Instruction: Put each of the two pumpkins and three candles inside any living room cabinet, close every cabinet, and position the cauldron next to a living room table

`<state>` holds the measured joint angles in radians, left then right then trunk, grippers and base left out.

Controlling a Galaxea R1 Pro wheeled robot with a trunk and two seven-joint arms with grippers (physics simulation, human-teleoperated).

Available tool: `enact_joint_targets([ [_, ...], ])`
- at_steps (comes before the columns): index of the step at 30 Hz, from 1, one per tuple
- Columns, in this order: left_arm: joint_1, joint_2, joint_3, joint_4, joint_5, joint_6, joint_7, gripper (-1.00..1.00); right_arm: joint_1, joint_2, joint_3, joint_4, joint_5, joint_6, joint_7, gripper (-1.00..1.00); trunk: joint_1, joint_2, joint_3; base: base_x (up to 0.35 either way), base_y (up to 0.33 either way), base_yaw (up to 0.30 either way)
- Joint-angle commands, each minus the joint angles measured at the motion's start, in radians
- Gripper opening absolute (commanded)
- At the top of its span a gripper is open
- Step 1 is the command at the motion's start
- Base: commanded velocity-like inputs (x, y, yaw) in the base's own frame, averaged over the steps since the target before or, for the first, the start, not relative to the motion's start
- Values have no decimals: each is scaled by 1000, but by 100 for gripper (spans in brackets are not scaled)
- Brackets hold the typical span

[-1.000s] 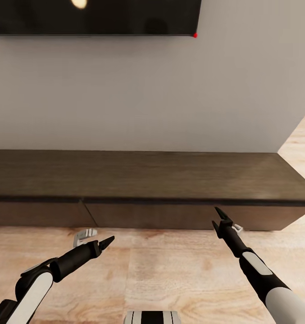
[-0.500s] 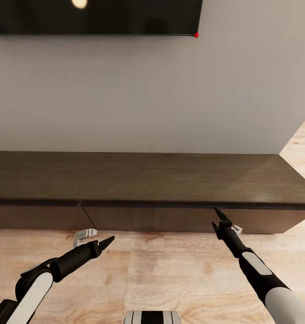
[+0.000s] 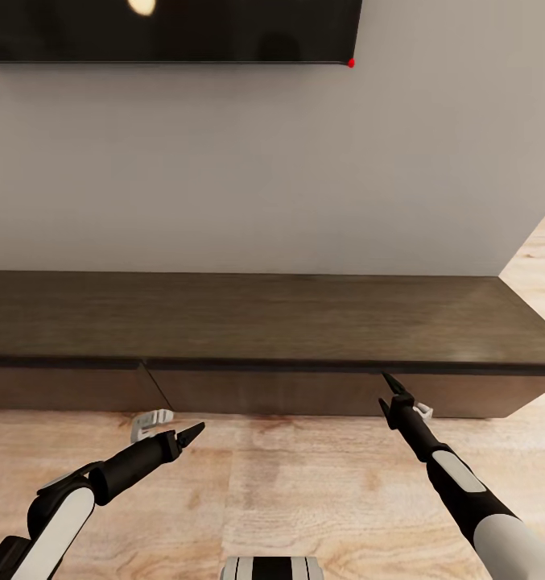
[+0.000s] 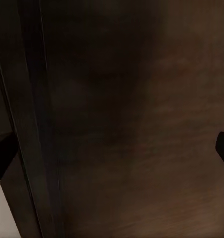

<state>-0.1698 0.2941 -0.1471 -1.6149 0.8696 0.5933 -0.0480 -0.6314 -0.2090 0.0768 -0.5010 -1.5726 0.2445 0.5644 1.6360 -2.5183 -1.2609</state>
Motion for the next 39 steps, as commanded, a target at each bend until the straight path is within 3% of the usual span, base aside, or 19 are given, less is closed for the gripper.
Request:
enact_joint_targets([
  [1, 0, 0, 0, 0, 2, 3, -1, 100, -1, -1, 6, 1, -11, 2, 3, 100, 0, 0, -1, 0, 0, 0],
  [39, 0, 2, 1, 0, 3, 3, -1, 100, -1, -1, 6, 1, -11, 1, 2, 100, 0, 0, -1, 0, 0, 0],
])
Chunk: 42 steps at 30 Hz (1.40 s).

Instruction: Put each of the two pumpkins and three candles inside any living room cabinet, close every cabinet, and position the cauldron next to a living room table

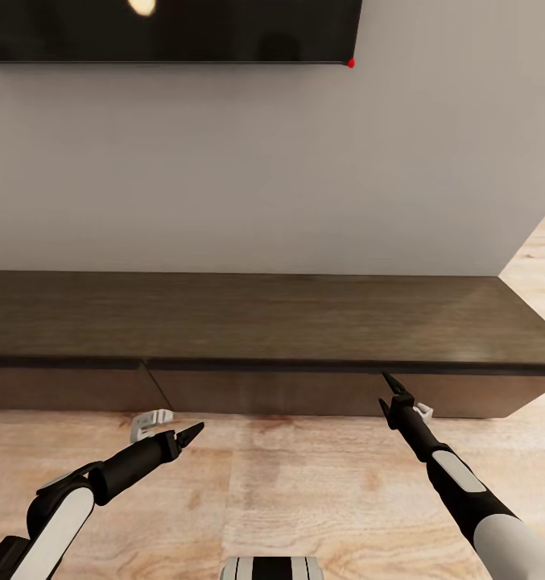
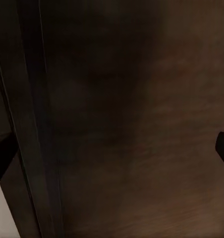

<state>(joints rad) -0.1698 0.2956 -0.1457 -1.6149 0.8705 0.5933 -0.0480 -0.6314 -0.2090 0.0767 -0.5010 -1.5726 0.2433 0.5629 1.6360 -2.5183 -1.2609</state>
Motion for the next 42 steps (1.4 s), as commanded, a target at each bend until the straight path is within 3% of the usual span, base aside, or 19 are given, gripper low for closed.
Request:
enact_joint_targets([
  [1, 0, 0, 0, 0, 2, 3, -1, 100, -1, -1, 6, 1, -11, 2, 3, 100, 0, 0, -1, 0, 67, 0],
  [25, 0, 0, 0, 3, 2, 3, -1, 100, -1, 1, 7, 1, -11, -7, 3, 100, 0, 0, -1, 42, 53, 0],
  [26, 0, 0, 0, 3, 2, 3, -1, 100, -1, 1, 7, 1, -11, -11, 3, -100, 0, 0, -1, 0, 0, 0],
  [42, 0, 1, 0, 3, 2, 3, -1, 100, -1, 1, 10, 1, -11, -40, 2, -100, 0, 0, -1, 0, 0, 0],
])
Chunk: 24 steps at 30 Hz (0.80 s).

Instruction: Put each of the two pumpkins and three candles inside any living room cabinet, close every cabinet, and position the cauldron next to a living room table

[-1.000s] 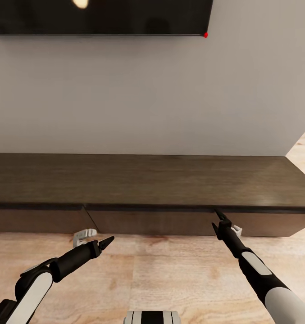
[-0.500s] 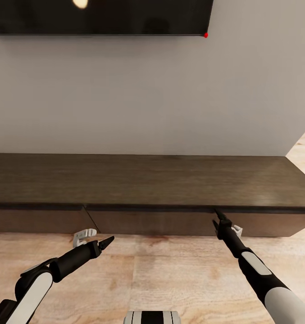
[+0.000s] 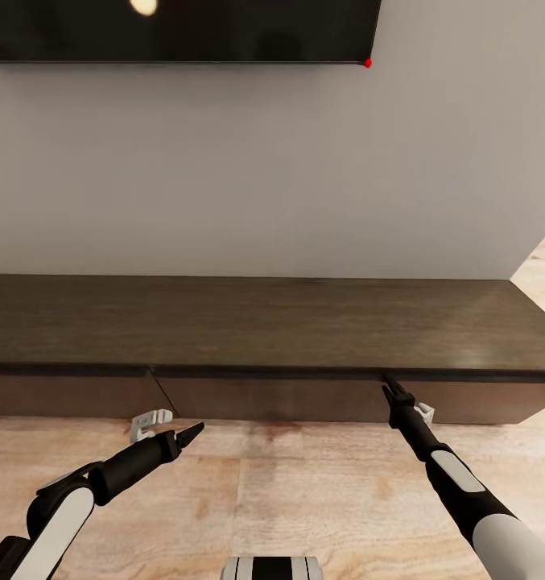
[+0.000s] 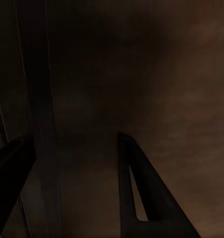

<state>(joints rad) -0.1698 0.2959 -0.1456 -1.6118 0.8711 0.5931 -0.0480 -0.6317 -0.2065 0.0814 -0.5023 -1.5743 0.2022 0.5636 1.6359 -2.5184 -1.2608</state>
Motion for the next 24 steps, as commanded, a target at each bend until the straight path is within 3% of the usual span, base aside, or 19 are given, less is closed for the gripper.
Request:
enact_joint_targets([
  [1, 0, 0, 0, 0, 2, 3, -1, 100, 0, -1, 5, 2, -9, 1, 2, -100, 0, 0, -1, 0, 0, 0],
  [9, 0, 0, 0, 0, 2, 4, -1, 100, 0, -1, 5, 2, -9, 2, 1, -100, 0, 0, -1, 0, 0, 0],
  [24, 0, 0, 0, 0, 1, 4, -1, 100, 0, -1, 6, 2, -9, 2, 1, -100, -3, 1, 22, 0, 0, 0],
])
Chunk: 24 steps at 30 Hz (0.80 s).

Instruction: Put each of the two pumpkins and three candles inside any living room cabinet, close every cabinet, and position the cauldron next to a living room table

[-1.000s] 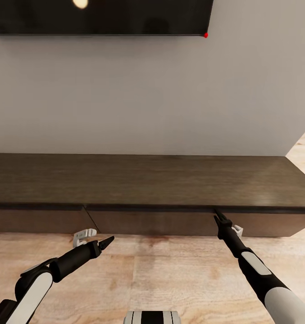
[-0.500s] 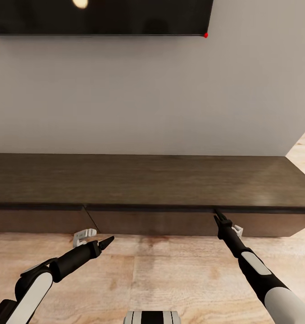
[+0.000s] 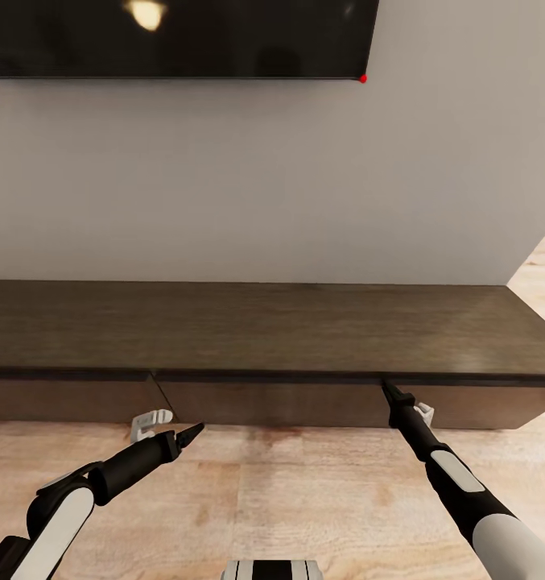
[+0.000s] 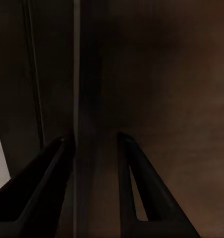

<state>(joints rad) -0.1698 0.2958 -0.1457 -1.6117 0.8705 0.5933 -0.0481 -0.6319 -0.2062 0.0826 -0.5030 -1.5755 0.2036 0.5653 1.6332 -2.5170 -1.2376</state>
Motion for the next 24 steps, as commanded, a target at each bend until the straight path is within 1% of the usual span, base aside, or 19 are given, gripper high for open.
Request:
enact_joint_targets([
  [1, 0, 0, 0, 0, 2, 3, -1, 100, 0, -1, 5, 3, -8, 0, 0, -100, 0, 0, -1, 0, 0, 0],
  [5, 0, 0, 0, 0, 1, 3, -1, 100, 0, -1, 5, 3, -8, 0, 0, -100, -2, 1, 15, 0, 0, 0],
  [24, 0, 0, 0, 0, 2, 3, -1, 100, 0, -2, 5, 3, -8, 0, 0, -100, -2, 1, 15, 0, 0, 0],
])
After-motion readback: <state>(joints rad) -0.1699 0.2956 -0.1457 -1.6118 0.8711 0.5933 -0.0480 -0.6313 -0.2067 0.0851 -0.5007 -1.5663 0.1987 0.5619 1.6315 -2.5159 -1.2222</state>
